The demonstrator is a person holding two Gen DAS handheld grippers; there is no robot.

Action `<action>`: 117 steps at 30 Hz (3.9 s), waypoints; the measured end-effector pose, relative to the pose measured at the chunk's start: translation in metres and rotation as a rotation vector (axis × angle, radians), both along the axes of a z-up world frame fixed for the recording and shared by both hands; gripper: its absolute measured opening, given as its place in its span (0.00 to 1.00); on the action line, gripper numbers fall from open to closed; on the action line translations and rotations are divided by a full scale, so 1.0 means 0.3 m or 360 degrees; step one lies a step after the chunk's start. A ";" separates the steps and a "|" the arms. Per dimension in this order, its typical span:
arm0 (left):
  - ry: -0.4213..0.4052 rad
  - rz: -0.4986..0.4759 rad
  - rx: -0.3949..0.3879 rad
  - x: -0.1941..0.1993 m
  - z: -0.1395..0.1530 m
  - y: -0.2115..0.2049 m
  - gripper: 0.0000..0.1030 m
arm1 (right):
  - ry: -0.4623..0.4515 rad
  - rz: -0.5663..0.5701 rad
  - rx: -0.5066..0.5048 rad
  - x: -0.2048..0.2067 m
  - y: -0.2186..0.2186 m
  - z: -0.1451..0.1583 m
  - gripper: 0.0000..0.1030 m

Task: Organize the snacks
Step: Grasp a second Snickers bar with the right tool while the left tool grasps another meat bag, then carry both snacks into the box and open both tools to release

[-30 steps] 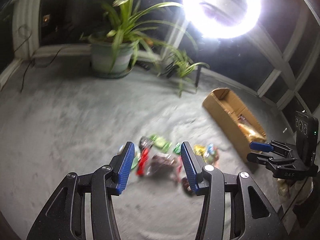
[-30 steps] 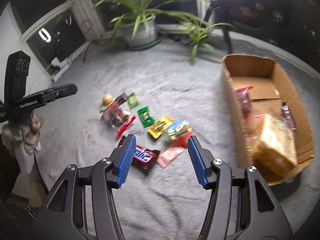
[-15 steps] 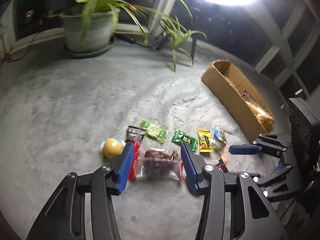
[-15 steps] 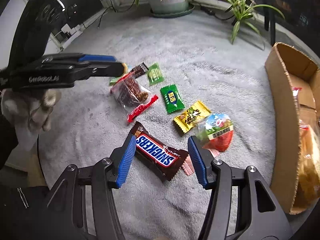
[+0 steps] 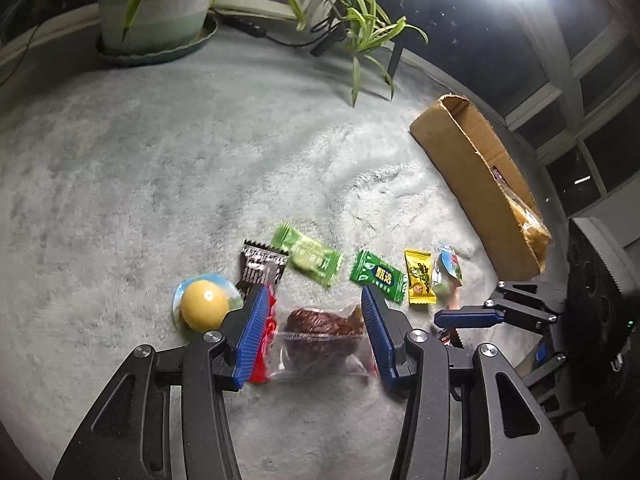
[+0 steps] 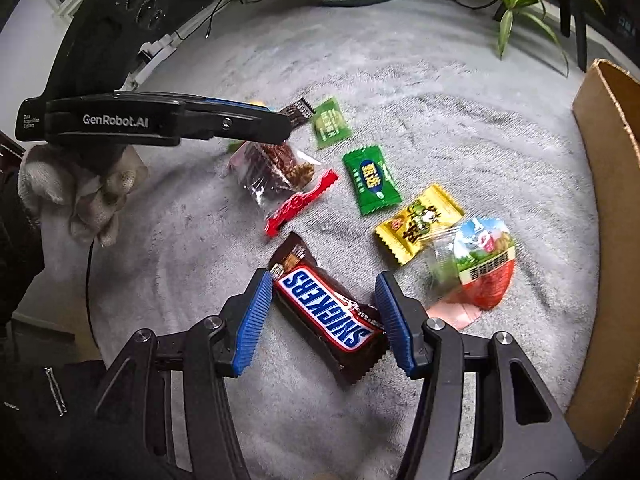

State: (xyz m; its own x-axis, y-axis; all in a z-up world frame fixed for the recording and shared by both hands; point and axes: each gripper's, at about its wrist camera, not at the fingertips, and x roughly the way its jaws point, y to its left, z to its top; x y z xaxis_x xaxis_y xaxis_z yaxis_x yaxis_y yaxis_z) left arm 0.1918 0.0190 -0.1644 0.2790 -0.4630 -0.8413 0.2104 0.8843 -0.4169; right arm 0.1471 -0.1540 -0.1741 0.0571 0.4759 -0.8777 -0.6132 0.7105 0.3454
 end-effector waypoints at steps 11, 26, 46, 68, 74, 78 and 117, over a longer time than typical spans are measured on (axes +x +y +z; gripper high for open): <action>0.0016 -0.0073 -0.0002 -0.099 -0.005 -0.020 0.45 | -0.0005 0.0018 -0.0030 -0.048 0.009 0.009 0.55; -0.0261 -0.0369 0.0426 -0.121 0.061 -0.167 0.55 | -0.0116 -0.0010 -0.0111 -0.063 0.032 0.013 0.55; -0.0157 -0.0317 0.0392 -0.073 -0.033 -0.169 0.38 | -0.0196 0.0113 -0.0271 -0.079 0.085 -0.013 0.33; -0.0306 -0.0111 0.0148 -0.044 0.144 -0.178 0.35 | -0.0348 -0.0271 -0.0065 0.001 -0.210 0.224 0.30; -0.0369 -0.0132 0.0093 0.024 0.197 -0.296 0.35 | -0.0435 -0.0434 -0.0063 0.100 -0.370 0.296 0.30; -0.0435 -0.0126 0.0056 0.074 0.226 -0.392 0.35 | -0.0468 -0.0541 -0.0073 0.168 -0.483 0.326 0.30; -0.0471 -0.0207 0.0202 0.253 0.232 -0.773 0.44 | -0.0498 -0.0827 -0.0228 0.410 -0.770 0.245 0.52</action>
